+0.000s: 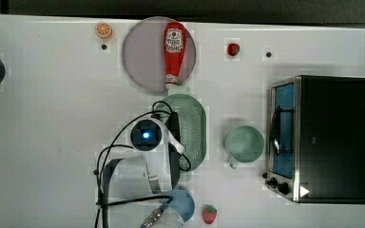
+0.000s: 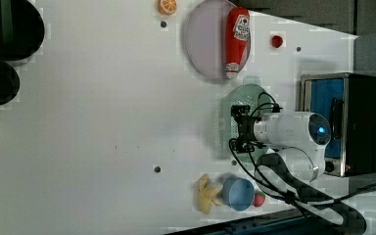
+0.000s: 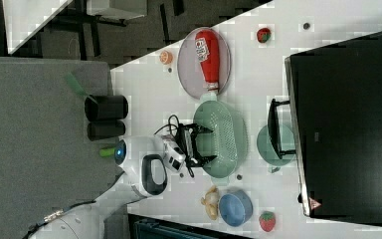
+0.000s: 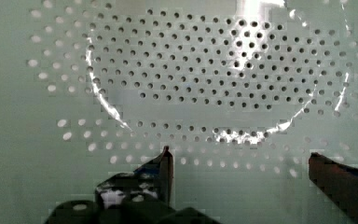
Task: Drag strainer right to left.
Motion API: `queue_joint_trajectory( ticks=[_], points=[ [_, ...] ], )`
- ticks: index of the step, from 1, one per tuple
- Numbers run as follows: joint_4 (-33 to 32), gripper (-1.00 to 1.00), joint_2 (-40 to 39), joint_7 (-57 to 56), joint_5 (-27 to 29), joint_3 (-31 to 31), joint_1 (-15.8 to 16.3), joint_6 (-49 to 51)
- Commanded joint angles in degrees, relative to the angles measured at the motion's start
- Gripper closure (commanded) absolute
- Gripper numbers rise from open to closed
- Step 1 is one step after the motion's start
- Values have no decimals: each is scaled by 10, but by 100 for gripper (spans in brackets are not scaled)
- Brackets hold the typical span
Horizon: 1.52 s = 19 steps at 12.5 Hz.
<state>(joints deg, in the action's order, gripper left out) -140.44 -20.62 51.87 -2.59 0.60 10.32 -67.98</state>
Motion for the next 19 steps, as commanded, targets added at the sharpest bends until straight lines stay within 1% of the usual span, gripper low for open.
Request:
queue_joint_trajectory(
  ticks=[1, 5, 9, 16, 19],
  points=[
    [7, -100, 0, 64, -1, -1, 39, -5],
    [40, -100, -27, 135, 0, 0, 87, -3],
    [80, -100, -50, 157, 1, 0, 129, 25],
    [131, -100, -65, 176, 5, 1, 172, 74],
    [163, -100, -82, 196, 38, 9, 188, 84]
  ],
)
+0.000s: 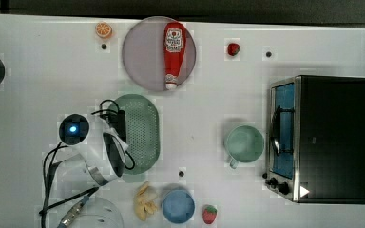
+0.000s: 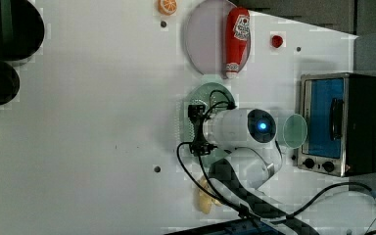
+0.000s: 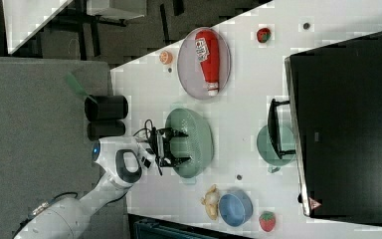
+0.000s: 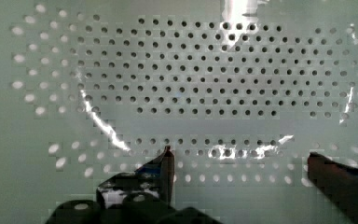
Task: Drag strainer right to left.
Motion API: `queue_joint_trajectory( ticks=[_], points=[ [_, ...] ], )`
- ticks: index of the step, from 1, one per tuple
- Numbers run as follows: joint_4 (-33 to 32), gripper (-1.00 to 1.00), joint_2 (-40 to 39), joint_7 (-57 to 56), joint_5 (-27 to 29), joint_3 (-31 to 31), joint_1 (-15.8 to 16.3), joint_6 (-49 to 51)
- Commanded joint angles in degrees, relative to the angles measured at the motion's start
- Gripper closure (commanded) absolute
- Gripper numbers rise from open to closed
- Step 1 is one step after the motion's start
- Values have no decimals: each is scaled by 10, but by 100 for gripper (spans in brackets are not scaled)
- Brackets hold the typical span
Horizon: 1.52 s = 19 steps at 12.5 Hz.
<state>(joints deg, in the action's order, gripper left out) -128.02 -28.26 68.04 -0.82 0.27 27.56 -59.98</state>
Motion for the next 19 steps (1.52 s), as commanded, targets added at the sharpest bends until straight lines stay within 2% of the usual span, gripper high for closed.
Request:
queue_joint_trajectory(
  ticks=[1, 6, 19],
  points=[
    [50, -100, -12, 35, 28, 16, 21, 8],
    [103, -100, -40, 59, 65, 25, 50, 20],
    [200, -100, -100, 129, 77, 31, 115, 26]
  ],
)
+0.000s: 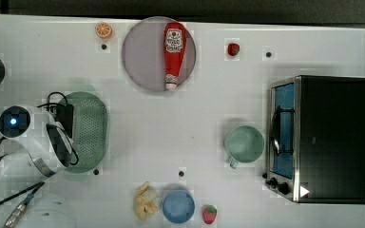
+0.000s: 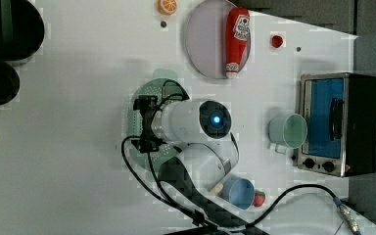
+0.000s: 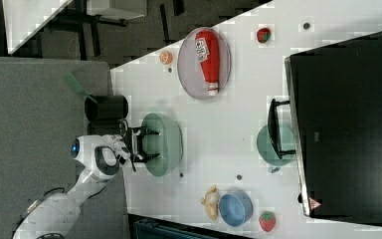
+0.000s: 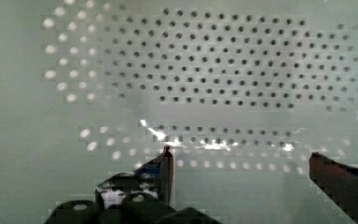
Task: Drag strainer right to left.
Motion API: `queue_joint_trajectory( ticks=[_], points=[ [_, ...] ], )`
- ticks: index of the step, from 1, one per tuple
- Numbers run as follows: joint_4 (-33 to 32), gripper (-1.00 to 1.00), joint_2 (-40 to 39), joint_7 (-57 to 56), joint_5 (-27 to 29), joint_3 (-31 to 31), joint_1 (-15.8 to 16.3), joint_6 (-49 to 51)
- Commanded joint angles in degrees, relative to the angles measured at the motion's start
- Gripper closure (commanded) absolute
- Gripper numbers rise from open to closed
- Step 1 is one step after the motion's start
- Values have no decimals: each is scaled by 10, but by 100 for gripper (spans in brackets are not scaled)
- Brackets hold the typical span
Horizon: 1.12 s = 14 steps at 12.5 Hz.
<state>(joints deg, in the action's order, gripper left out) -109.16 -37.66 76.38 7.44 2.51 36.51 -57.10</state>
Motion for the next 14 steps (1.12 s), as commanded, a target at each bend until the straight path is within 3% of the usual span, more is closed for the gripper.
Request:
queue_joint_trajectory(
  ticks=[1, 4, 6, 10, 14],
  points=[
    [18, -100, -10, 46, -5, 8, 27, -2],
    [17, -100, 1, 31, -7, -3, 27, 15],
    [9, -100, 41, -41, -15, -24, 27, 93],
    [8, -100, 166, -200, -15, -89, 23, 254],
    [8, -100, 304, -368, -16, -183, 7, 351]
  ],
)
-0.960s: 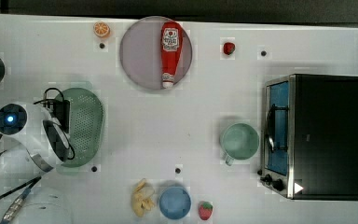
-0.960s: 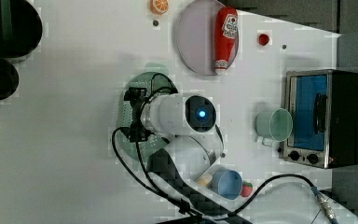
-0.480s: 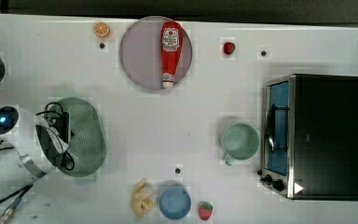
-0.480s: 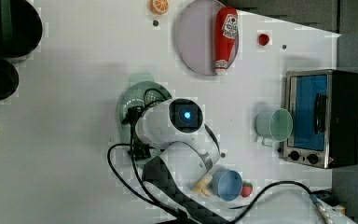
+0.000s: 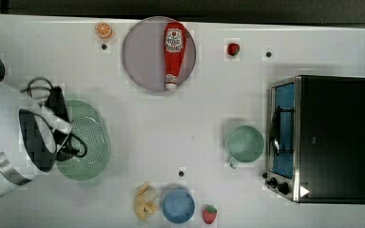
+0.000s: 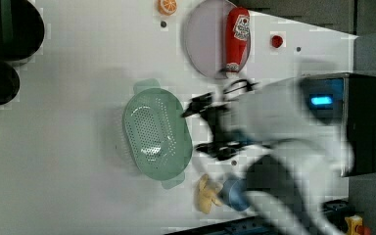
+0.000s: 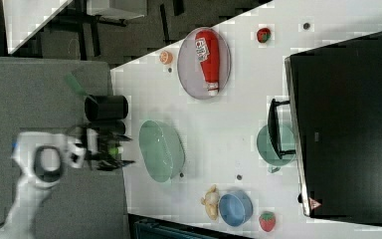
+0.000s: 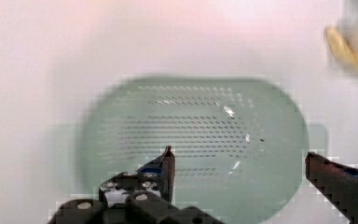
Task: Drag strainer right to left.
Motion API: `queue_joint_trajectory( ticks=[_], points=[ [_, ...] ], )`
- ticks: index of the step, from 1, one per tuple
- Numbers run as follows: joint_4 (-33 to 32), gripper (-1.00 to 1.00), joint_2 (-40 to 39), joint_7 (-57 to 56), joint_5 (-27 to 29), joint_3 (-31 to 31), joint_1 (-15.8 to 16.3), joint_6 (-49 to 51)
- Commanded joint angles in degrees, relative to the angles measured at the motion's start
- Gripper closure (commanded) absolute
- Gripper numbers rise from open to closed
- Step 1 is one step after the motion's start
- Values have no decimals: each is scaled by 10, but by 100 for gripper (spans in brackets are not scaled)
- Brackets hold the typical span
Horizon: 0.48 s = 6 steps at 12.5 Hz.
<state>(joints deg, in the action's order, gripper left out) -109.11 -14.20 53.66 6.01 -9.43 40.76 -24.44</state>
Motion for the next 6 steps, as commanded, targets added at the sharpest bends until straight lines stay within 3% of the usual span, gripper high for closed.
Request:
queue_joint_trajectory(
  ticks=[1, 3, 6],
  points=[
    [9, -100, 99, -165, -2, -93, -41, 37],
    [15, -100, 151, -237, -14, -152, -51, 61],
    [33, -100, 209, -417, -90, -230, -67, 125]
  ],
)
